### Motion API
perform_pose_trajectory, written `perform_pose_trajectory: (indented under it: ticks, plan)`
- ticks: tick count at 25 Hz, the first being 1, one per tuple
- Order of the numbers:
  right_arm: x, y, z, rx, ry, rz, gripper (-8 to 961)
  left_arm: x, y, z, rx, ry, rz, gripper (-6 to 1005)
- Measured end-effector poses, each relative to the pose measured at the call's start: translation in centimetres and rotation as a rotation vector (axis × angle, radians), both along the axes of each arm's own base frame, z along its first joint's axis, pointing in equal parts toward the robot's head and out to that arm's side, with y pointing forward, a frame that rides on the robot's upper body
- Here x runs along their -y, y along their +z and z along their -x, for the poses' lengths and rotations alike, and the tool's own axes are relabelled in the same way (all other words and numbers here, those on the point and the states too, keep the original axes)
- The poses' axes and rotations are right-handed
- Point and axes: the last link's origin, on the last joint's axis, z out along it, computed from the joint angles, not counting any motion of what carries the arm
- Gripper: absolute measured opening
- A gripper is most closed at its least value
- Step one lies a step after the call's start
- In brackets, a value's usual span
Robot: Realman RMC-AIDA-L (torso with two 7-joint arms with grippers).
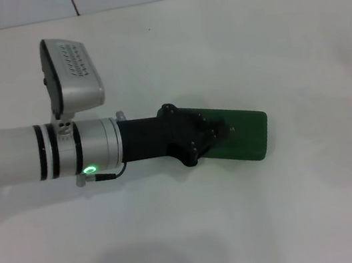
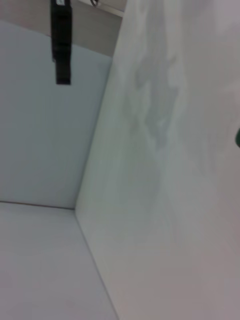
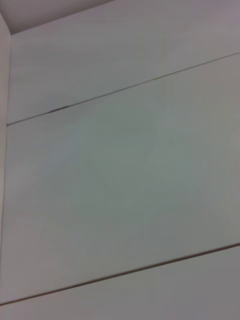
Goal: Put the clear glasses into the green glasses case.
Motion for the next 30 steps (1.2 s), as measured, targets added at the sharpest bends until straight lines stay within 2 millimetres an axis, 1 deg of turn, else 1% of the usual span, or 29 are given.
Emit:
perform_pose_trajectory:
  ticks: [5, 11, 13, 16, 18, 20, 24, 26, 29, 30]
  plan:
    - [0.1, -0.3, 0.2, 0.004, 0.016, 0.018, 113, 0.7, 1.0, -0.4, 0.068, -0.033, -0.006, 118]
    - [0.4, -2.1, 1.6, 0.074, 0.147, 0.091, 114, 3.6, 2.2, 0.1, 0.183, -0.156, 0.009, 120]
    - [0.1, -2.8, 2.3, 0.069, 0.185, 0.111, 114, 4.3, 2.5, 0.4, 0.223, -0.138, 0.014, 120]
    - [-0.7, -4.1, 3.9, 0.028, 0.253, 0.165, 169, 4.7, 2.9, 0.8, 0.253, -0.047, 0.061, 242]
    - [-0.9, -4.9, 4.8, 0.020, 0.300, 0.208, 205, 5.2, 3.5, 1.1, 0.259, -0.013, 0.124, 324]
    - [-1.3, -6.2, 6.3, 0.024, 0.371, 0.281, 275, 5.8, 4.7, 1.6, 0.266, -0.016, 0.184, 416]
    - [-2.1, -8.6, 8.8, 0.045, 0.474, 0.412, 415, 6.5, 6.9, 2.4, 0.275, -0.043, 0.247, 589]
    - [-2.3, -9.3, 9.7, 0.046, 0.504, 0.457, 609, 6.5, 7.5, 2.7, 0.269, -0.042, 0.245, 659]
    - [-2.4, -10.4, 10.9, 0.049, 0.551, 0.527, 686, 6.0, 8.8, 3.2, 0.278, -0.030, 0.197, 764]
    - [-2.4, -10.7, 11.3, 0.051, 0.566, 0.547, 712, 5.8, 9.3, 3.4, 0.287, -0.024, 0.174, 780]
